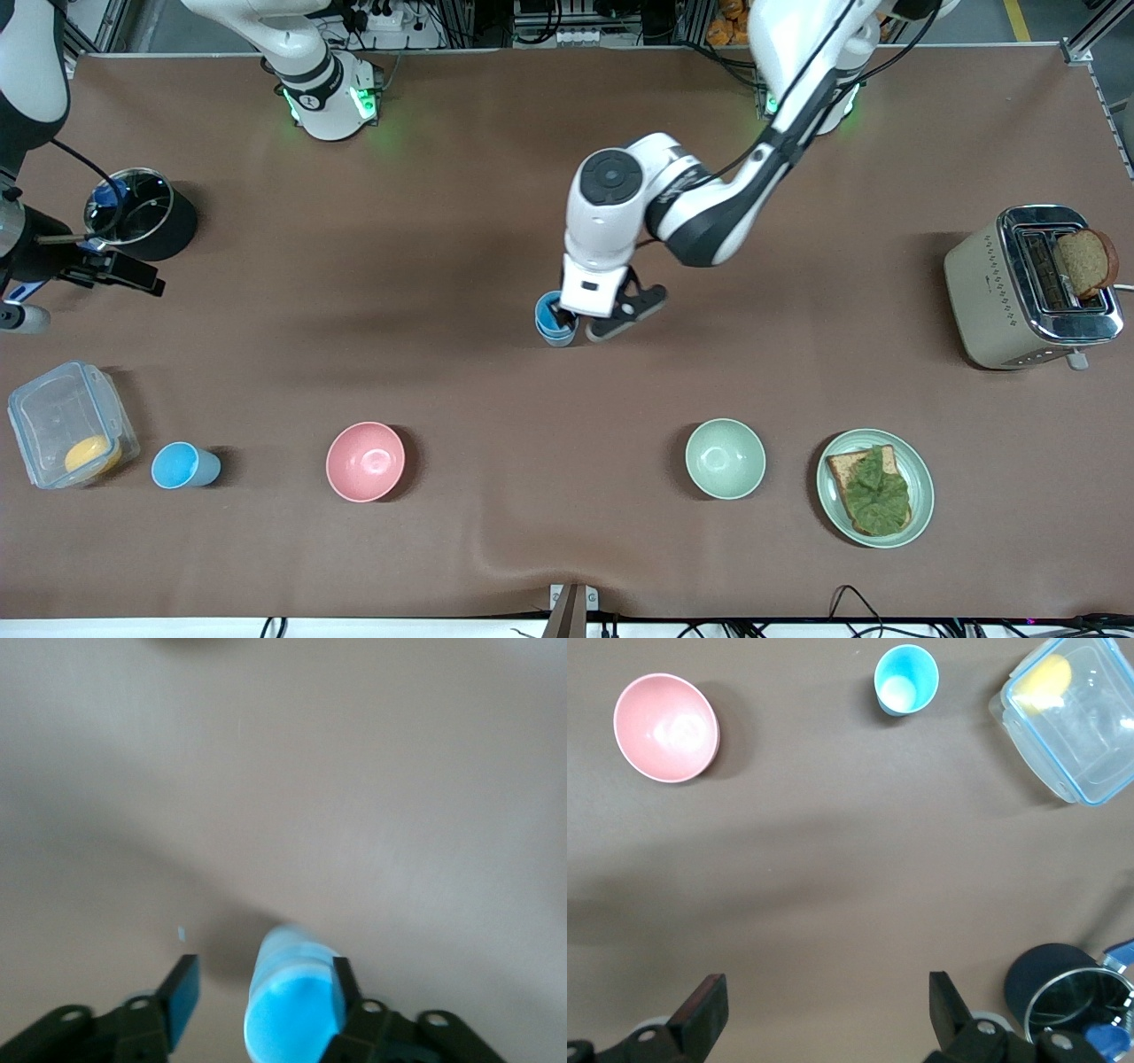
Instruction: Stack blue cups with both arms
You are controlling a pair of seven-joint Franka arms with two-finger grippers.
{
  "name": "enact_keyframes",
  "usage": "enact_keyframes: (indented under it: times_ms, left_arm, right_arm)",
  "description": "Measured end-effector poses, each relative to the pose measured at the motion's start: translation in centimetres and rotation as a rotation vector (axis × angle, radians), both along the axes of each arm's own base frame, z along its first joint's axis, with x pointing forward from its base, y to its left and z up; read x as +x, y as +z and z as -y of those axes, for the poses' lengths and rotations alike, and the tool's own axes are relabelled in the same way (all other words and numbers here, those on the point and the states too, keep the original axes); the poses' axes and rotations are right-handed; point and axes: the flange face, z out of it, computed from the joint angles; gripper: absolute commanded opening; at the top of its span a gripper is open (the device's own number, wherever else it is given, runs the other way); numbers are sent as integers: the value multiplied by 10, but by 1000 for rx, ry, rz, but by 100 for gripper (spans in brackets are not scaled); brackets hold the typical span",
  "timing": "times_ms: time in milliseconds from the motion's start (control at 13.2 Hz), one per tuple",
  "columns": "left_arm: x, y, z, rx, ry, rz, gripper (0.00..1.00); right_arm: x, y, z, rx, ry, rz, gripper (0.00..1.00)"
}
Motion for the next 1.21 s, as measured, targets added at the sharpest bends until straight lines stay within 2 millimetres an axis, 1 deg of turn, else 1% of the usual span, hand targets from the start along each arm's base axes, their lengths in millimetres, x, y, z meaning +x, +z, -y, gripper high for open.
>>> enact_keyframes:
  times_ms: [76,151,303,378,454,529,605,681,832,983,1059,1134,1210]
  left_arm:
    - [20,31,-34,32,-19,20,100]
    - [37,65,-75,73,-57,30,100]
    - [62,131,-168,153,-139,37,100]
    - [68,158,-215,185,-178,32,100]
    - [70,178,-256,196,-209,18,100]
    - [71,193,-288,186,-234,9,100]
    - [70,204,-313,169,-259,4,100]
    - [69,211,-332,153,-292,-7,100]
    - [62,221,-361,132,-361,-26,100]
    - [53,228,-392,121,-397,-32,100]
    - [48,231,-403,124,-412,-37,100]
    - [43,235,-410,127,-418,-44,100]
    - [40,239,-412,130,-424,-45,100]
  right_arm:
    - [-4,4,0,0,8,-11,100]
    - [-6,7,1,1,26,-14,100]
    - [-9,13,5,1,51,-6,100]
    - [-10,15,9,0,48,-3,100]
    - [-11,17,13,0,43,-4,100]
    - [-13,19,16,1,42,-16,100]
    - [-15,22,17,3,45,-28,100]
    - [-16,25,15,4,47,-31,100]
    - [-16,29,9,4,57,-29,100]
    - [-15,29,-2,4,80,-27,100]
    - [-14,30,-8,0,91,-27,100]
    - [-14,31,-12,-3,99,-24,100]
    - [-14,32,-13,-4,101,-22,100]
